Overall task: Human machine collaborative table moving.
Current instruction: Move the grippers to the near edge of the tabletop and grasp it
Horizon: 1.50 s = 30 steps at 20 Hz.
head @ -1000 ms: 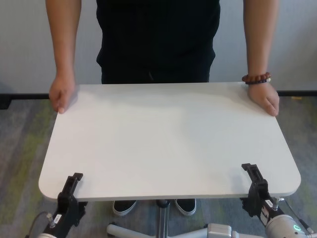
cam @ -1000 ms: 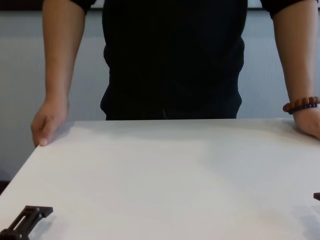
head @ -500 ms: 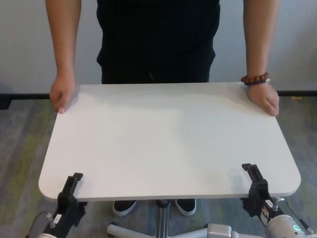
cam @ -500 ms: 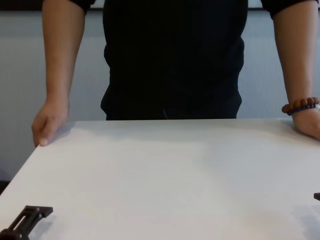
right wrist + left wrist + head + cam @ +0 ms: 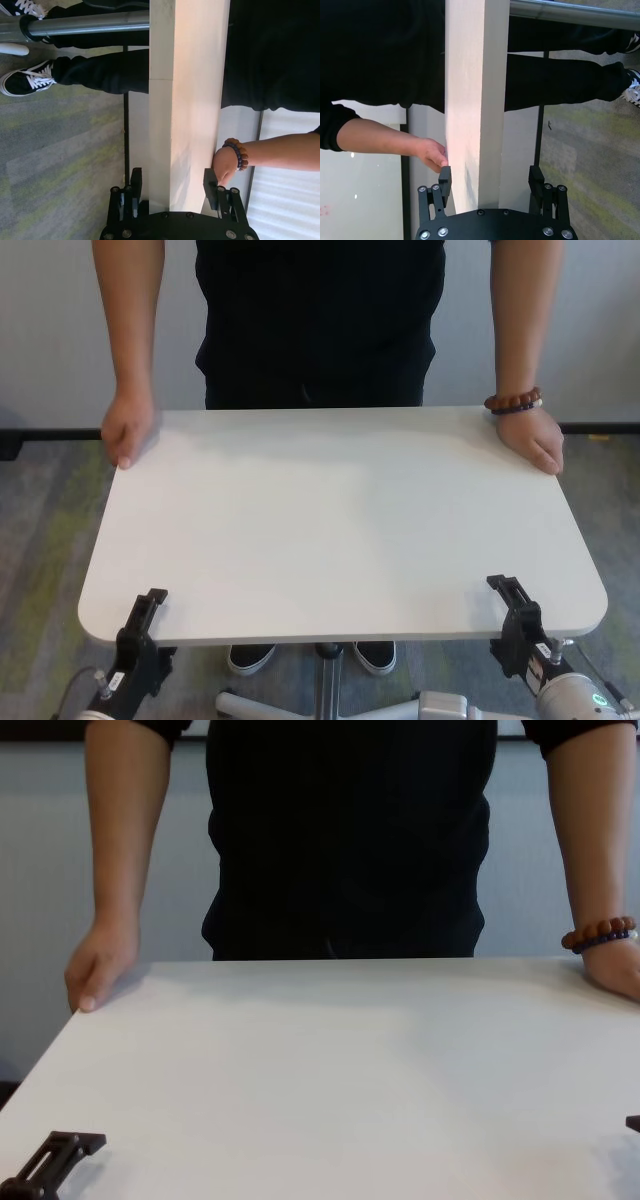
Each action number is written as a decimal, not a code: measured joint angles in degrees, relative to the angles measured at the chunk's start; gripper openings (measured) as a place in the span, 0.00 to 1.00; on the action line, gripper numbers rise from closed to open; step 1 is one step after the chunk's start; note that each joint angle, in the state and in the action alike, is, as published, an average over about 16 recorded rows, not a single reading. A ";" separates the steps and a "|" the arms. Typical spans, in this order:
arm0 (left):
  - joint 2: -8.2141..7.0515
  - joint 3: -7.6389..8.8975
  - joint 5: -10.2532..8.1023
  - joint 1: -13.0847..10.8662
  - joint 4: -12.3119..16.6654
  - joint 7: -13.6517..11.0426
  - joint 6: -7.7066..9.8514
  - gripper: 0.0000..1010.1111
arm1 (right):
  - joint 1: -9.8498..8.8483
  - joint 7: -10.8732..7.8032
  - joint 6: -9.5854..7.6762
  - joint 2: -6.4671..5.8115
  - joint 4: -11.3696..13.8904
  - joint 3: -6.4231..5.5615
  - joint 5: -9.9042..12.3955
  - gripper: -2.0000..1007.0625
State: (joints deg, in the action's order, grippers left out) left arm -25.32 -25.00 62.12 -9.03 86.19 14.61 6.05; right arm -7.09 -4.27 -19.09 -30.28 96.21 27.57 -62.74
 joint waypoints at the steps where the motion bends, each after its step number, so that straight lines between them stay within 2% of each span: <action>1: 0.00 0.00 0.00 0.00 0.00 0.00 0.00 0.99 | 0.00 0.00 0.00 0.00 0.00 0.00 -0.01 0.76; 9: 0.00 0.00 0.00 0.00 0.00 0.00 0.00 0.99 | 0.02 -0.01 -0.03 -0.03 -0.01 0.04 -0.06 0.51; 15: 0.00 0.00 0.00 0.00 0.00 0.00 0.00 0.99 | 0.03 -0.01 -0.05 -0.03 -0.02 0.05 -0.09 0.37; 21: 0.00 0.00 0.00 0.00 0.00 0.00 0.00 0.99 | 0.03 -0.01 -0.06 -0.04 -0.03 0.05 -0.11 0.32; 30: 0.00 0.00 0.00 0.00 0.00 0.00 0.00 0.99 | 0.03 0.00 -0.08 -0.04 -0.02 0.05 -0.11 0.32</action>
State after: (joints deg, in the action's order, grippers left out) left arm -25.32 -25.01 62.12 -9.03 86.19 14.61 6.05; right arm -7.06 -4.27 -19.16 -30.31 96.18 27.62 -62.85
